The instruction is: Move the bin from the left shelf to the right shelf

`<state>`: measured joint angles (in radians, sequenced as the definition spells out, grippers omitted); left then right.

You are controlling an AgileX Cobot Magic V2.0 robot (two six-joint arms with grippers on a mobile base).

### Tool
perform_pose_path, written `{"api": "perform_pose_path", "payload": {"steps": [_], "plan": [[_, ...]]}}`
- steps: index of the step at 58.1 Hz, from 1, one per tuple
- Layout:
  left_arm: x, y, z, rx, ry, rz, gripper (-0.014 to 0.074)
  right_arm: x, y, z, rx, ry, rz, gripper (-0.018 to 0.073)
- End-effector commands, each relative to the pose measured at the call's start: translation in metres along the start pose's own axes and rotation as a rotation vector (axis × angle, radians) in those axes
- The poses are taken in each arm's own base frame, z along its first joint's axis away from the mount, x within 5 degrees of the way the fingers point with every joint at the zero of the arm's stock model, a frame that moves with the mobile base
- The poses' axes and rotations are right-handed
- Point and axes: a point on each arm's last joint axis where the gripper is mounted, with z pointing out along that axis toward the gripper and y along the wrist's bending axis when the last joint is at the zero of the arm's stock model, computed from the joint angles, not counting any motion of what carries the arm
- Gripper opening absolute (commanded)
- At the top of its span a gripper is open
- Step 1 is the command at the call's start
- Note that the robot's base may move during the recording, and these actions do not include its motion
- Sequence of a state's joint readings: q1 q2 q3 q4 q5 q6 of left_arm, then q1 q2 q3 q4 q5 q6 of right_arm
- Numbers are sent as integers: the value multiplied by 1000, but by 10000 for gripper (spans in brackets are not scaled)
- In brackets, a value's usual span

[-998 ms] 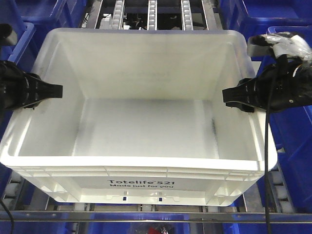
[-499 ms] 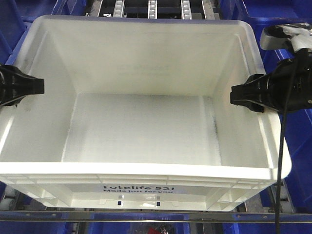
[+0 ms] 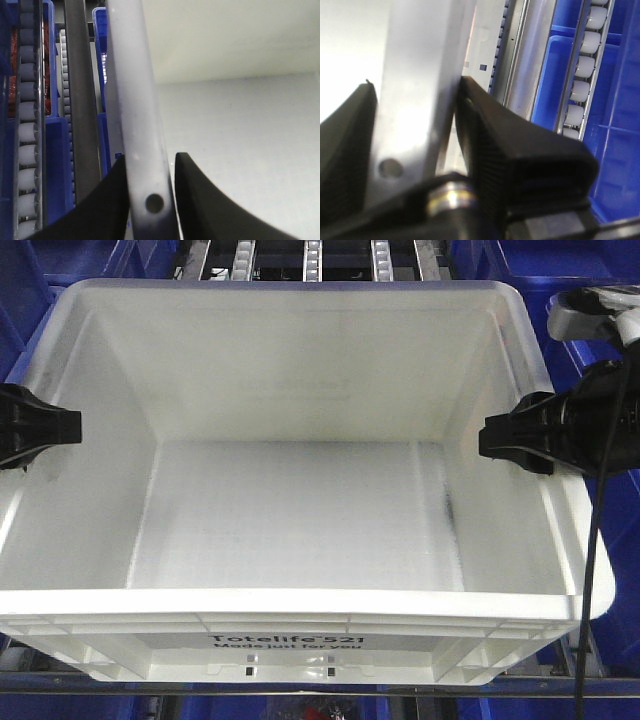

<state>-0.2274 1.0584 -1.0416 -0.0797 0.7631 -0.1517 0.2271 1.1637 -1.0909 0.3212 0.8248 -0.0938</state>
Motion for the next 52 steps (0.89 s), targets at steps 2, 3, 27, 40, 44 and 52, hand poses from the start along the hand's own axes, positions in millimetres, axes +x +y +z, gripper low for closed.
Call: {"api": "perform_pose_path", "payload": {"steps": [2,3,27,40,44,52], "plan": [[-21,-4,-19,18,-196,62,-8,-19,4,-23,8,-192,-57,-4],[-21,-4,-19,18,-199,62,-8,-19,4,-23,8,-192,-57,-4],[-19,-4,-19,12,-175,66,-6,-17,4,-22,7,-167,-58,-4],[-19,-4,-19,12,-171,65,-6,-17,4,-22,7,-167,-58,-4],[-19,-4,-19,12,-171,65,-6,-17,4,-22,7,-167,-58,-4],[-19,-4,-19,12,-171,65,-6,-17,4,-22,7,-167,-58,-4]]}}
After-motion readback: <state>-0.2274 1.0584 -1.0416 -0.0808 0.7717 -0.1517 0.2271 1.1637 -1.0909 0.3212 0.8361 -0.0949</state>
